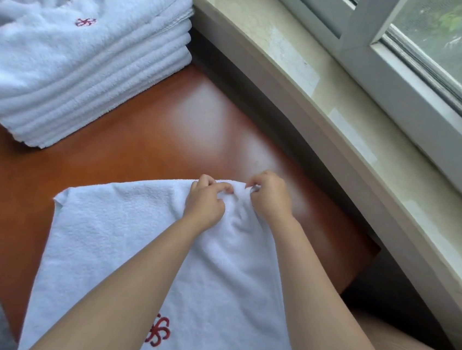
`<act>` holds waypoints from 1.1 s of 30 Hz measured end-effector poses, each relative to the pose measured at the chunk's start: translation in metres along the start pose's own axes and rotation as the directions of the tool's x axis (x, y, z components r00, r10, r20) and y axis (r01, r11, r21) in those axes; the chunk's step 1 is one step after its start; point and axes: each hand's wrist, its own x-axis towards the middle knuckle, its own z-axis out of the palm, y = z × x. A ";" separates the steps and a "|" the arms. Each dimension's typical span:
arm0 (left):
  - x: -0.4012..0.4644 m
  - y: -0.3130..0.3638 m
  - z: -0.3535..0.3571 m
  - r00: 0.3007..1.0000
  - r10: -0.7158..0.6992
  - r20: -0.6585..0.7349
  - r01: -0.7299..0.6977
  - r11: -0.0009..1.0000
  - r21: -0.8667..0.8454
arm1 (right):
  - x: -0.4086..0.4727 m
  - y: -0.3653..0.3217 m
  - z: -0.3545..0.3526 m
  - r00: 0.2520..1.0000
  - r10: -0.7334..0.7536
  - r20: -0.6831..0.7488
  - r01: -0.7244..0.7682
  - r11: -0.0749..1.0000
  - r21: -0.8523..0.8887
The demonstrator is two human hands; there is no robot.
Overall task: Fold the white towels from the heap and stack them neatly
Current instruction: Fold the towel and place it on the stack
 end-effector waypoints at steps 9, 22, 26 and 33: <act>-0.005 -0.001 0.000 0.998 0.058 -0.007 -0.058 0.998 -0.013 | -0.013 -0.005 -0.002 0.879 0.397 -0.265 -0.191 0.801 0.567; -0.053 -0.075 -0.044 0.958 0.154 -0.243 -0.061 0.933 0.355 | -0.026 -0.019 0.048 0.860 0.317 -0.401 -0.373 0.925 -0.068; -0.061 -0.093 -0.047 0.975 0.053 -0.216 0.011 0.959 0.282 | -0.032 -0.036 0.059 0.859 0.260 -0.441 -0.363 0.917 -0.167; -0.061 -0.093 -0.036 0.999 -0.039 -0.037 0.051 0.908 0.416 | -0.083 -0.048 0.101 0.977 0.081 -0.199 -0.144 0.935 -0.325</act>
